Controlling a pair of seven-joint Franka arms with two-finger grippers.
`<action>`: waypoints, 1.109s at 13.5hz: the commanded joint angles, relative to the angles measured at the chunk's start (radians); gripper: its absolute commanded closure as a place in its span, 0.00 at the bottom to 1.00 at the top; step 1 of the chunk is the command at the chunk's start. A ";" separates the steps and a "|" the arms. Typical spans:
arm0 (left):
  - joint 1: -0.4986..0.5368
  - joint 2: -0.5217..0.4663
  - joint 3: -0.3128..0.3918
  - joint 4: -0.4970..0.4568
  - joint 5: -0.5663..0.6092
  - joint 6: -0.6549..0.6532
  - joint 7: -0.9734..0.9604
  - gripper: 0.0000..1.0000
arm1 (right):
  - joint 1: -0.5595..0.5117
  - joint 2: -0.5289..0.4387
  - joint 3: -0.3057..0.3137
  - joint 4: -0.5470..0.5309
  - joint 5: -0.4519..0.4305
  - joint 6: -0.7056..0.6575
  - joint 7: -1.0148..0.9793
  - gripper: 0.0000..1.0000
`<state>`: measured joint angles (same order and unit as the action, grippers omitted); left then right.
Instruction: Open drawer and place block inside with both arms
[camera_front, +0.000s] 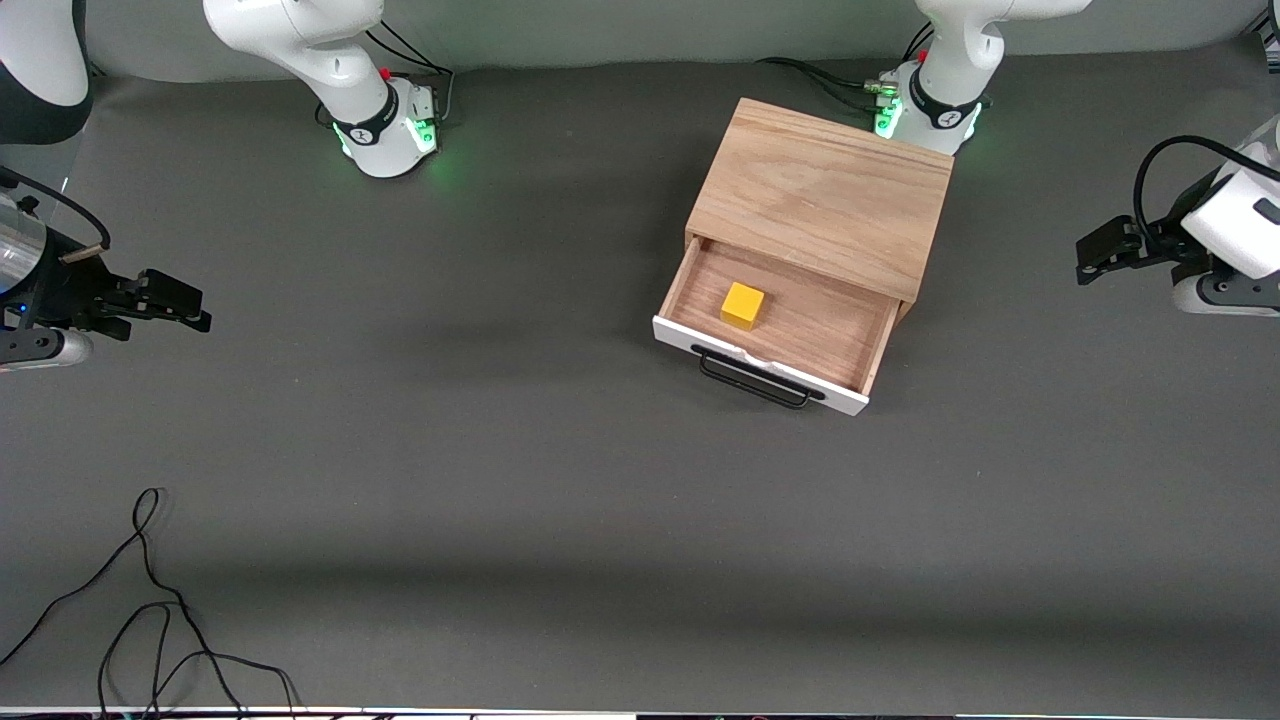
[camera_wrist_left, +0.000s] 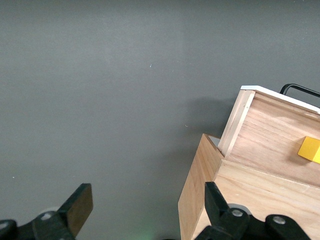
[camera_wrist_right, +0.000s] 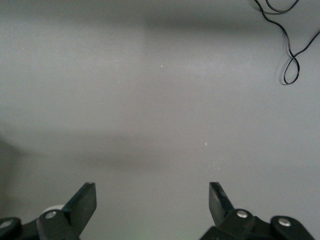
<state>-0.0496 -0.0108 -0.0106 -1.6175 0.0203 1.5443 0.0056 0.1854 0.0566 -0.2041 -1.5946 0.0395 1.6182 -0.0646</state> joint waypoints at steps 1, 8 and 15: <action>-0.015 -0.006 0.009 -0.004 -0.003 -0.010 -0.009 0.00 | -0.085 -0.029 0.062 -0.027 -0.013 0.011 -0.020 0.00; -0.016 -0.003 0.009 -0.007 -0.003 -0.009 -0.010 0.00 | -0.138 -0.060 0.134 -0.036 -0.018 0.005 -0.004 0.00; -0.016 -0.002 0.009 -0.008 -0.003 -0.009 -0.010 0.00 | -0.139 -0.058 0.132 -0.042 -0.018 -0.006 -0.006 0.00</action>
<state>-0.0512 -0.0101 -0.0107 -1.6265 0.0203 1.5443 0.0056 0.0428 0.0229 -0.0723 -1.6135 0.0394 1.6100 -0.0651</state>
